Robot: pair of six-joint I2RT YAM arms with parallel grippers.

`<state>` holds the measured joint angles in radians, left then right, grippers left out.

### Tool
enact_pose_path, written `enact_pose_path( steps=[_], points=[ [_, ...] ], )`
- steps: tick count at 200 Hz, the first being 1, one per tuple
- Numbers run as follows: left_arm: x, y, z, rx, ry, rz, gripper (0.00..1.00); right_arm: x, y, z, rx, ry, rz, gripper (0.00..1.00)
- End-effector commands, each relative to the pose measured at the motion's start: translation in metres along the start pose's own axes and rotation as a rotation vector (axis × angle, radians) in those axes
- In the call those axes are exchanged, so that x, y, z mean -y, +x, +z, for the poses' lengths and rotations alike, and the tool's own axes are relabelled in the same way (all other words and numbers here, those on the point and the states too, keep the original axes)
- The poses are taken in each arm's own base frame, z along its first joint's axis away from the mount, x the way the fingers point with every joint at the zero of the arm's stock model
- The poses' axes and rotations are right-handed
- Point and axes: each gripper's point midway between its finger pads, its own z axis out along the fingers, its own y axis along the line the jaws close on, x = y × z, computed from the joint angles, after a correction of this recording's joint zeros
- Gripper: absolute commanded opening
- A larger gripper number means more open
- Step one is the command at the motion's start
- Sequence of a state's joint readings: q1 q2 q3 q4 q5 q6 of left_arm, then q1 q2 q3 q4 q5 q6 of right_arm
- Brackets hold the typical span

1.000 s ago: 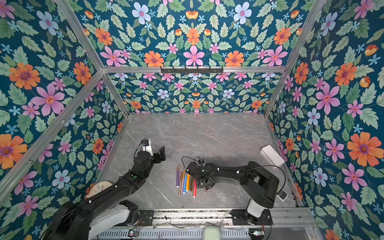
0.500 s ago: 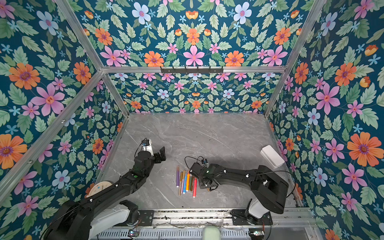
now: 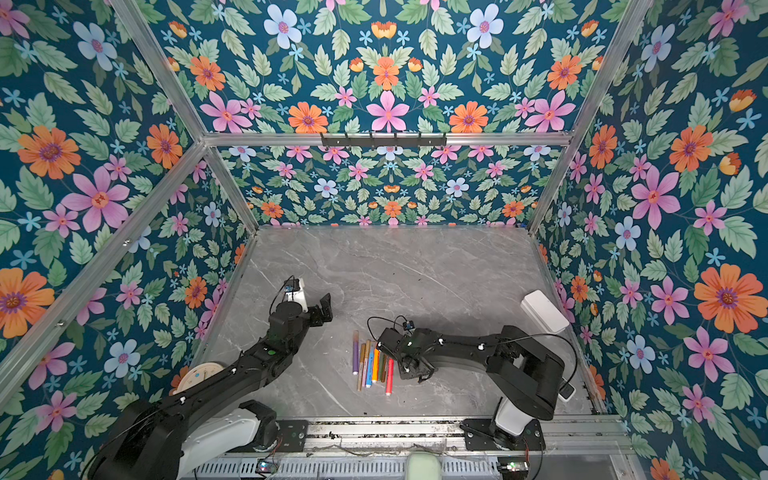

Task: Open the pen caps
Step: 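Lower the right gripper onto the green-capped marker and close on its barrel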

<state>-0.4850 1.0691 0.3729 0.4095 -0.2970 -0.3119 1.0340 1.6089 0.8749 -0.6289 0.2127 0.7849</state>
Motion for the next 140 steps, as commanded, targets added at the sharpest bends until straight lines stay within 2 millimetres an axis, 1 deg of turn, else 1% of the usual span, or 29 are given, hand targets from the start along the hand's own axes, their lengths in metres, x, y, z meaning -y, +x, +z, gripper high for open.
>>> enact_pose_path(
  steps=[1,12,18,30,49,76,140],
  points=[
    [0.001,-0.004,0.0,0.011,0.0,-0.008,1.0,-0.004,-0.005,-0.008,0.028,-0.036,-0.009,0.41],
    [0.001,-0.004,0.001,0.01,0.001,-0.006,1.0,-0.004,-0.009,-0.014,0.042,-0.05,-0.01,0.44],
    [0.001,-0.004,0.001,0.008,0.0,-0.006,1.0,-0.002,-0.011,-0.017,0.049,-0.055,-0.007,0.47],
    [0.001,-0.003,0.002,0.006,-0.001,-0.003,1.0,0.002,-0.014,-0.021,0.057,-0.073,0.002,0.48],
    [0.001,-0.004,0.002,0.005,-0.003,-0.002,1.0,0.01,-0.017,-0.023,0.058,-0.089,0.024,0.47],
    [0.001,-0.002,0.003,0.0,-0.003,0.002,1.0,0.018,-0.013,-0.016,0.035,-0.087,0.038,0.45],
    [0.002,0.001,0.006,-0.013,-0.004,0.006,1.0,0.011,-0.002,0.005,-0.026,-0.095,0.024,0.45]
  ],
)
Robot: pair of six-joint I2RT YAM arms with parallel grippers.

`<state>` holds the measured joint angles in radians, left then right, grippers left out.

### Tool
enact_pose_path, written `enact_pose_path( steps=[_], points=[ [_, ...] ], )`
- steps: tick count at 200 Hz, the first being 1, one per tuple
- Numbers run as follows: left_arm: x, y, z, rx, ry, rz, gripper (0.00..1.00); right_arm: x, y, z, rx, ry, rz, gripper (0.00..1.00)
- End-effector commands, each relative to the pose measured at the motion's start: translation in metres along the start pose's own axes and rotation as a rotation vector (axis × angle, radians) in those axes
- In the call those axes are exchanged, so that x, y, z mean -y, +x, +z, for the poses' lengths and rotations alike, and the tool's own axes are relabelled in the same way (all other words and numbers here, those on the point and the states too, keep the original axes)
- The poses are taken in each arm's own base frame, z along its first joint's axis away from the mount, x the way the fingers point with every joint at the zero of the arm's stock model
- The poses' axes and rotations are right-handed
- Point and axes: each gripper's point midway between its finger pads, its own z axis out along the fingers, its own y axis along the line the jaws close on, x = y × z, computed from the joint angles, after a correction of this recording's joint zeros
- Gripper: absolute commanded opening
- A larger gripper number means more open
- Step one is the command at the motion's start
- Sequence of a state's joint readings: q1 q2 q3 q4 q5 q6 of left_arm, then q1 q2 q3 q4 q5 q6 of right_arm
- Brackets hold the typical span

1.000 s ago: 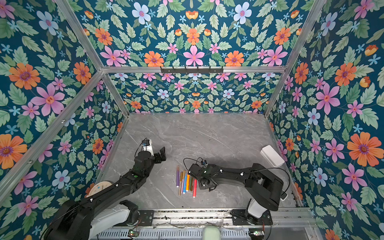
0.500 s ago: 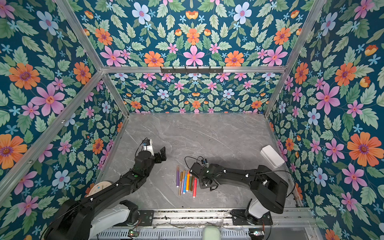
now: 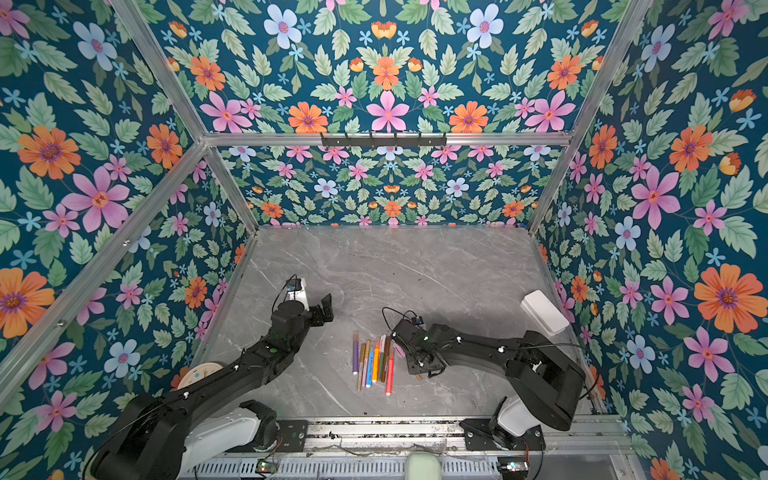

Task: Open the pen caps
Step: 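Lower the right gripper onto the green-capped marker and close on its barrel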

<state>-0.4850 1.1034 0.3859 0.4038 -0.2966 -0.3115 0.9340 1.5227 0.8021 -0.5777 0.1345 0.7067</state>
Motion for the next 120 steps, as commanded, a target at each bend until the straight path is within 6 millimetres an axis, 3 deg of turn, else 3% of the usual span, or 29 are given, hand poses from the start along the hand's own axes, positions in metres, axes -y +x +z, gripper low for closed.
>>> enact_pose_path(
  steps=[1,56,101,120],
  points=[
    [0.001,-0.005,0.001,0.012,0.003,-0.004,1.0,-0.004,0.003,0.006,-0.016,-0.017,-0.004,0.45],
    [0.001,-0.004,0.001,0.009,0.003,-0.003,1.0,-0.012,0.005,0.017,-0.044,-0.019,-0.006,0.43],
    [0.003,-0.006,0.0,0.01,0.009,-0.004,1.0,-0.012,0.008,0.022,-0.055,0.004,-0.003,0.04],
    [0.006,-0.007,0.0,0.003,0.024,-0.023,1.0,-0.011,0.007,0.018,-0.042,0.0,0.01,0.0]
  ],
)
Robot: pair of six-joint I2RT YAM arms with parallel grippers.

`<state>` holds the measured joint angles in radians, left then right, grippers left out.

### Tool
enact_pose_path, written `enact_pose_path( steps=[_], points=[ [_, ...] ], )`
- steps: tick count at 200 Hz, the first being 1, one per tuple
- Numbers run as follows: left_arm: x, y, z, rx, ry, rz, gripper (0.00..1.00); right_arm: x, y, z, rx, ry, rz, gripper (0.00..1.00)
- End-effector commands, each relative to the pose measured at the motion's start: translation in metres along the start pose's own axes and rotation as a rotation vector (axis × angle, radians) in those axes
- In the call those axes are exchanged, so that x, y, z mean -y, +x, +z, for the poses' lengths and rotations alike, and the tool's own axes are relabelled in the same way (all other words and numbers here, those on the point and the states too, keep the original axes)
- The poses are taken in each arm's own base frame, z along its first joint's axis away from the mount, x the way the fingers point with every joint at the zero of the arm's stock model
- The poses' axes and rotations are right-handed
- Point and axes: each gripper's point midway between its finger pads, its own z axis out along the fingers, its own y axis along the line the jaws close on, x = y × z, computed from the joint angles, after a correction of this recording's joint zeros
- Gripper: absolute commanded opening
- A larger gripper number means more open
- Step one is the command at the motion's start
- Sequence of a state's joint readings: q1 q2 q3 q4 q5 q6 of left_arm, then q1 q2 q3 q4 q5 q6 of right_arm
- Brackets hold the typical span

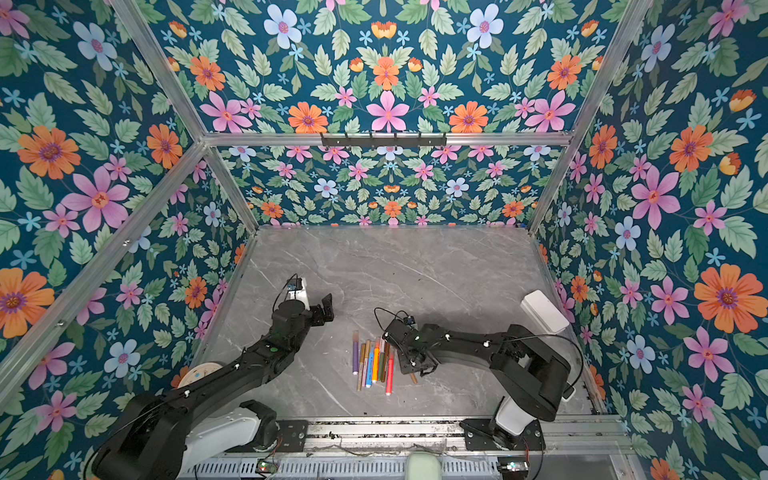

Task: Open the pen caps
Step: 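Lower the right gripper onto the green-capped marker and close on its barrel, then lift the green-capped marker with the right gripper while the left gripper approaches it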

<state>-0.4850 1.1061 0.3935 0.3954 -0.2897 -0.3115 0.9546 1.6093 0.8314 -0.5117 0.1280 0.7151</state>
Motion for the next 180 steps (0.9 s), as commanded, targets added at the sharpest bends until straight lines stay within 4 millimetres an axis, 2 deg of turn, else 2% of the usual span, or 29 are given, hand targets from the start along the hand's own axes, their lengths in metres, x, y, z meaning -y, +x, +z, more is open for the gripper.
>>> enact_pose_path(
  steps=[1,51,64,76,96,120,153,167,180],
  points=[
    [0.004,-0.007,-0.001,0.008,0.019,-0.025,1.0,0.007,0.013,0.004,-0.043,0.015,0.02,0.0],
    [0.018,0.0,0.003,-0.021,0.094,-0.123,0.99,0.036,-0.005,-0.03,0.053,0.031,0.046,0.0],
    [0.033,-0.005,-0.006,-0.013,0.195,-0.138,0.94,0.042,-0.011,-0.042,0.098,0.014,0.058,0.0],
    [0.046,-0.015,-0.019,0.036,0.295,-0.197,0.98,0.045,-0.015,-0.05,0.138,0.001,0.059,0.0],
    [0.06,-0.035,-0.032,0.077,0.39,-0.264,1.0,0.04,-0.021,-0.057,0.177,-0.043,0.048,0.0],
    [0.089,-0.045,-0.041,0.032,0.484,-0.256,1.0,0.026,-0.037,-0.06,0.214,-0.116,0.028,0.0],
    [0.129,-0.063,-0.08,0.128,0.606,-0.197,1.0,0.006,-0.066,-0.071,0.344,-0.2,-0.008,0.0],
    [0.135,-0.065,-0.087,0.146,0.603,-0.166,1.0,0.003,-0.077,-0.077,0.392,-0.205,-0.026,0.0],
    [0.135,-0.064,-0.083,0.13,0.575,-0.15,1.0,-0.002,-0.083,-0.081,0.423,-0.223,-0.042,0.0]
  ],
)
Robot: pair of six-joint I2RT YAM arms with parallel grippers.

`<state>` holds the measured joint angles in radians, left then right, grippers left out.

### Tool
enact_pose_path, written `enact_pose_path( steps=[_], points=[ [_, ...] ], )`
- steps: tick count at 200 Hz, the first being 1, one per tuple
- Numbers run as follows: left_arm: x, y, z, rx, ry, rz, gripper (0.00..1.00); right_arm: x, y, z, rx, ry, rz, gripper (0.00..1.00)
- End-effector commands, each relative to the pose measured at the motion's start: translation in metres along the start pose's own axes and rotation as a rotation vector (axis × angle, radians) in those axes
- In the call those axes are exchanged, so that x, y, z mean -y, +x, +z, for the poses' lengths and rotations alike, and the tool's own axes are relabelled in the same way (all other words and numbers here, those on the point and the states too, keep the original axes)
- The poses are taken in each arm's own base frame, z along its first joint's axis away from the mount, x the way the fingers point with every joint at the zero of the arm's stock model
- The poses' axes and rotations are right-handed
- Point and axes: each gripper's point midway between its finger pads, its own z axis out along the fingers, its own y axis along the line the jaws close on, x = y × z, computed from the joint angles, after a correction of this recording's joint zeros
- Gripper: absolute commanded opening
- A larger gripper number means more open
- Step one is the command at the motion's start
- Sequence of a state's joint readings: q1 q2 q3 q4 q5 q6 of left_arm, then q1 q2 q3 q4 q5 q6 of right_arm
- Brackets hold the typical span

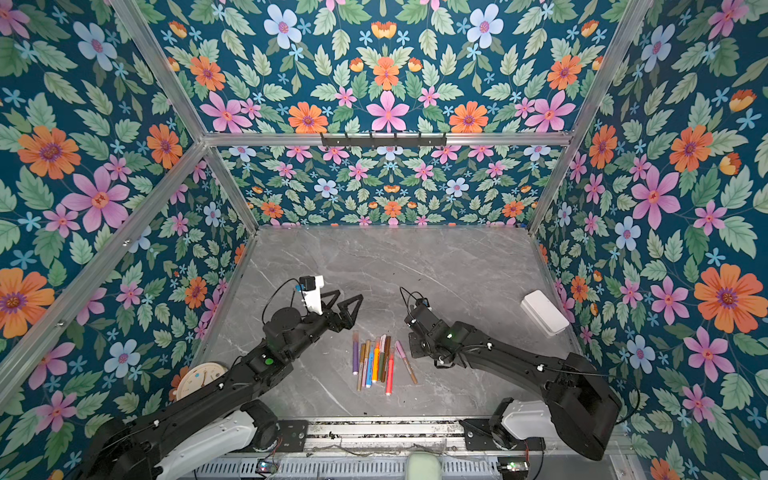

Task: Open the pen caps
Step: 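Lift the green-capped marker with the right gripper while the left gripper approaches it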

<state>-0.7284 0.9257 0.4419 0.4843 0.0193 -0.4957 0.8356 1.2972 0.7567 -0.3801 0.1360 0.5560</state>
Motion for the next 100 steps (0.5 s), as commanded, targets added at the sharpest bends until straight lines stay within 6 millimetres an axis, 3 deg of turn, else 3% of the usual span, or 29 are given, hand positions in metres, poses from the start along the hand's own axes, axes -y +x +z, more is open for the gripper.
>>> enact_pose_path(
  steps=[1,53,100],
  points=[
    [-0.002,-0.011,0.002,0.033,-0.05,0.047,1.0,-0.015,-0.028,-0.004,0.114,-0.055,-0.045,0.0],
    [0.0,-0.013,0.025,-0.009,-0.077,0.046,1.0,-0.032,-0.029,-0.014,0.192,-0.199,-0.068,0.0],
    [-0.001,-0.001,0.044,-0.058,-0.077,-0.019,1.0,-0.047,-0.027,-0.027,0.2,-0.297,-0.117,0.0]
  ],
)
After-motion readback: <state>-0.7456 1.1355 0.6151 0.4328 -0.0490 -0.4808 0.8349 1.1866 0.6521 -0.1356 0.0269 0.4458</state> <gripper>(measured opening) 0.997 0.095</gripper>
